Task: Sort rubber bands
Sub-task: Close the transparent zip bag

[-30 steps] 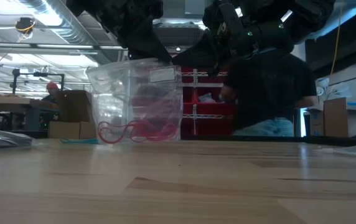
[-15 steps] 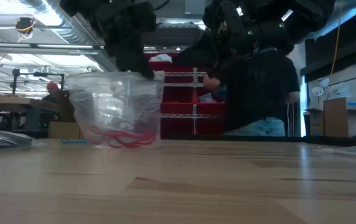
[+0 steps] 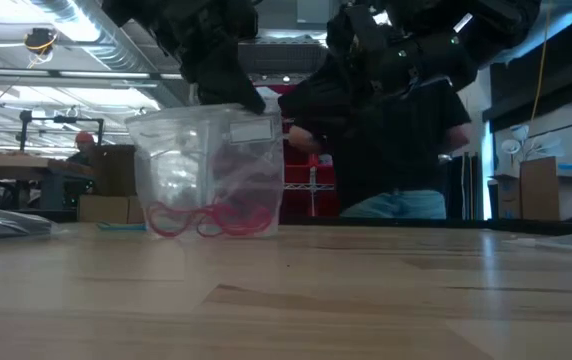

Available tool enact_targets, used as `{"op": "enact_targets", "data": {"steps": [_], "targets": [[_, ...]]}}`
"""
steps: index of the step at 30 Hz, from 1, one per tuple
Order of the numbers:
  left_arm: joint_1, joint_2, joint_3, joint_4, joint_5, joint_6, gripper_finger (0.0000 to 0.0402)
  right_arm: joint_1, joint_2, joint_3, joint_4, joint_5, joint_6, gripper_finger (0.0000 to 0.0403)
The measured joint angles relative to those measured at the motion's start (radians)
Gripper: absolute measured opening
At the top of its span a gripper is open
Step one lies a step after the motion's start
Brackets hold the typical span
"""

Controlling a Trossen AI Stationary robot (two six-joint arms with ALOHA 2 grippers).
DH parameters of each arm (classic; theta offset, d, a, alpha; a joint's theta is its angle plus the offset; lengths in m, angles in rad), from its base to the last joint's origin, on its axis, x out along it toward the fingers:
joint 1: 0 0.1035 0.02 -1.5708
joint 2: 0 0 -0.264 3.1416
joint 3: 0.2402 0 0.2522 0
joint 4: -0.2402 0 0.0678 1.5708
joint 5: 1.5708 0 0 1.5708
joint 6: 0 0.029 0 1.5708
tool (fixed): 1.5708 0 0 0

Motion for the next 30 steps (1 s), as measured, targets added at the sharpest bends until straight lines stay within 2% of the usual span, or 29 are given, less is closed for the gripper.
{"op": "enact_targets", "data": {"steps": [3,7,14,21,23,27,30], "targets": [[0.0,0.0,0.0,0.007,0.0,-0.003,0.0006,0.001,0.0,0.0,0.014,0.031,-0.019,0.0118],[0.0,0.0,0.0,0.034,0.0,-0.02,0.0006,0.0,0.0,0.0,0.055,0.039,-0.028,0.0123],[0.0,0.0,0.0,0.056,0.0,-0.029,0.0006,0.0,0.0,0.0,0.053,0.046,-0.05,0.0083],[0.0,0.0,0.0,0.057,-0.003,-0.052,0.0006,0.001,0.0,0.0,0.045,0.051,-0.073,0.0013],[0.001,0.0,0.0,0.067,-0.005,-0.056,0.0006,0.001,0.0,0.0,0.052,0.062,-0.083,0.0005],[0.002,0.0,-0.003,0.088,-0.021,-0.087,0.0006,0.004,0.0,-0.001,0.054,0.145,-0.094,0.0002],[0.003,0.0,-0.003,0.097,-0.05,-0.121,0.0006,0.018,0.0,-0.001,0.058,0.25,-0.099,0.0001]]}}
